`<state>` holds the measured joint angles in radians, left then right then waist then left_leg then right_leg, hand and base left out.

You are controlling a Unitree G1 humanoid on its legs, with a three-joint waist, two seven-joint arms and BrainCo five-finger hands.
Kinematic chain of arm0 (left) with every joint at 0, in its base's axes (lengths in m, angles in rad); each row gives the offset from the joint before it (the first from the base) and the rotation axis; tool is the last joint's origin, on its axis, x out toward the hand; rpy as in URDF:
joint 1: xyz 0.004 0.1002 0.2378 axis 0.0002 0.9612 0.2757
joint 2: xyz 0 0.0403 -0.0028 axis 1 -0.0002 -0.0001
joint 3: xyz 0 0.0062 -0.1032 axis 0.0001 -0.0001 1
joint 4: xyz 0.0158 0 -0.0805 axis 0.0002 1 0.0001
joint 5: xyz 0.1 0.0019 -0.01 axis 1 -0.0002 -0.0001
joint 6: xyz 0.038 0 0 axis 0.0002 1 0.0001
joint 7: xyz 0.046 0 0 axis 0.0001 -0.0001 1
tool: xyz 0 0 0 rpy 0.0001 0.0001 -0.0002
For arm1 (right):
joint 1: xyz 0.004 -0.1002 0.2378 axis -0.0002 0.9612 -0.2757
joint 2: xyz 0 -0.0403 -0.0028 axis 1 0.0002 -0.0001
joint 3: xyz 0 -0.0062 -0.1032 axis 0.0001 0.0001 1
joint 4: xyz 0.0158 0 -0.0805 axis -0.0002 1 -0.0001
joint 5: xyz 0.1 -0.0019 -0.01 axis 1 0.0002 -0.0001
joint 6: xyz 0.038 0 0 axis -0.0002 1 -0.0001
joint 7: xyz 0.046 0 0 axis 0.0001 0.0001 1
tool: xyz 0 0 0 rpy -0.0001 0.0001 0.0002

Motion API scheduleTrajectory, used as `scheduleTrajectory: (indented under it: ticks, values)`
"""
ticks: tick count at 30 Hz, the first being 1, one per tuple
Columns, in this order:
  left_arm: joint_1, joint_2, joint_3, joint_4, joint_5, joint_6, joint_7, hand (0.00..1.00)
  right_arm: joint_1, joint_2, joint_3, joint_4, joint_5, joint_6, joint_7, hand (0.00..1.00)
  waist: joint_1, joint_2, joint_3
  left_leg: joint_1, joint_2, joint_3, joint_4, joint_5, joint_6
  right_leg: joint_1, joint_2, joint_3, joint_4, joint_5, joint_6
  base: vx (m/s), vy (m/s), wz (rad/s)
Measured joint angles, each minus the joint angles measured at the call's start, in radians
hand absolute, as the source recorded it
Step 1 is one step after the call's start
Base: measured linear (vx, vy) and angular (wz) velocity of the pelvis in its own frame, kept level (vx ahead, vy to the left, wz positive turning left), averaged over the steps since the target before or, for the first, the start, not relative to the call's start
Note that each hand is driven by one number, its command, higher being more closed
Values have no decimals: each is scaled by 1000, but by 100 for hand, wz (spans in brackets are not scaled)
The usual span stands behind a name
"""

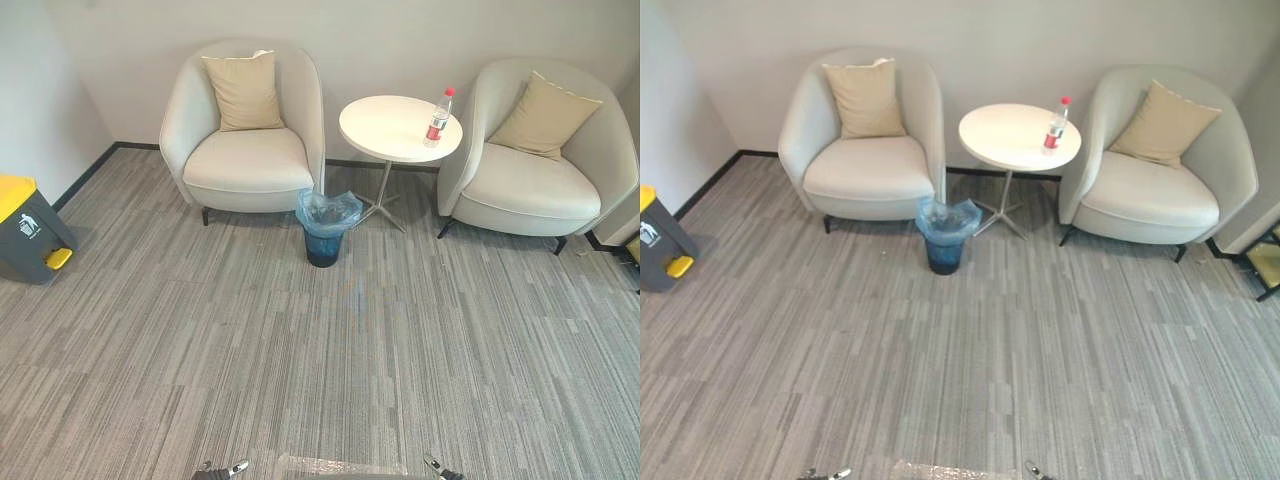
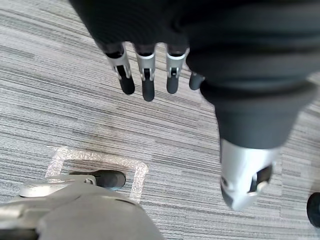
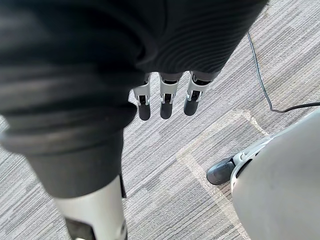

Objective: Gather rubbish on tea table into small bin, then transfer packed bag to large trash can.

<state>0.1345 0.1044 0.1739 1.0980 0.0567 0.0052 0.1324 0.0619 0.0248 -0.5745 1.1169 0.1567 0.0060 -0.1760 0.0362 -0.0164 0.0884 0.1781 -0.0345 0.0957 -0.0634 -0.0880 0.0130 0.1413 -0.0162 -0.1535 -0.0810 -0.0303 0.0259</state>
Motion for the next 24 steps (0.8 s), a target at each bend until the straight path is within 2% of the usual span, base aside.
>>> scheduleTrajectory:
  ticks: [24]
  values:
    - [-7,9,-37,14,2,0,0,0,0,-7,18,1,-4,0,0,0,0,6,-3,-4,2,7,10,-7,-5,0,2,10,-7,1,-2,-3,-3,0]
